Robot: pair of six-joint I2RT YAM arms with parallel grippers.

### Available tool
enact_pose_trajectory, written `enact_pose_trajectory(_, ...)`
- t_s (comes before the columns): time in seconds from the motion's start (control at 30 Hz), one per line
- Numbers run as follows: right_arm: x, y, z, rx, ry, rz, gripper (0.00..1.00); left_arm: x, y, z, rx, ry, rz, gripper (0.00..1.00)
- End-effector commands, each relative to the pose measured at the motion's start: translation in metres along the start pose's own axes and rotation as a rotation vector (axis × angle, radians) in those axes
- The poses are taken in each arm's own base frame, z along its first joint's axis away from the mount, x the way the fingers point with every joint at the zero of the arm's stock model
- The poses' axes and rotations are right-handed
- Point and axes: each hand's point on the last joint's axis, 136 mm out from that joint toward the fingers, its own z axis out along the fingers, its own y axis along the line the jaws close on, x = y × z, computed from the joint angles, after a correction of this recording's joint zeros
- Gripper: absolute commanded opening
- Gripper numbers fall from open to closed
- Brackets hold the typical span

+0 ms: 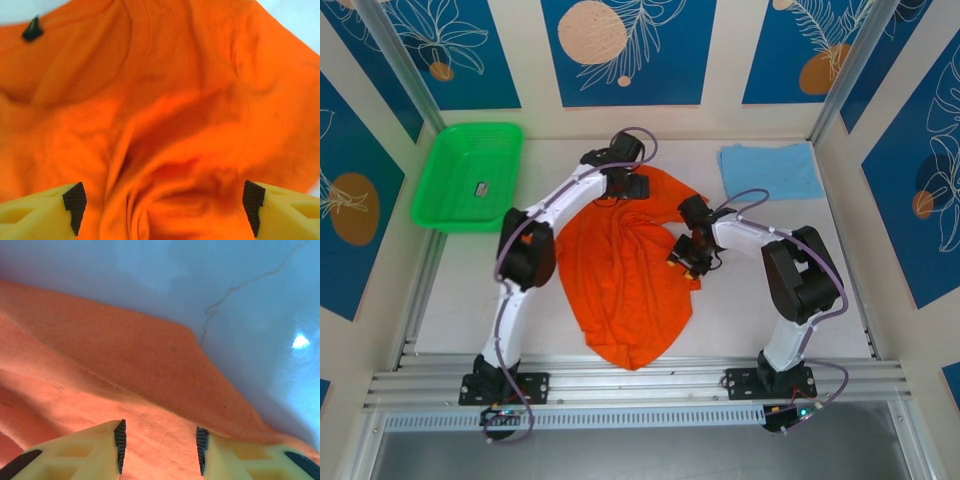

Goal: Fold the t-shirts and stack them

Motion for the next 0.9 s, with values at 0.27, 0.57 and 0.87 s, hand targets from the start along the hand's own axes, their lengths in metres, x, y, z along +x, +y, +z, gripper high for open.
enact_pose_trajectory(0.27,-0.05,-0.009,0.0,-0.011,0.016,0.135,0.39,0.026,0.098,0.063,-0.171,0.213,-0.101,0.81)
enact_pose_trajectory(0.57,-0.116,0.014,-0.015,-0.018,-0.042,0.175,0.39,0.079,0.135,0.041,-0.165,0.171,-0.35,0.82)
enact_pose_trajectory(0.87,-0.174,0.059,-0.023,-0.075,-0.082,0.088,0.4,0.158,0.143,0.025,-0.102,0.158,-0.66,0.82)
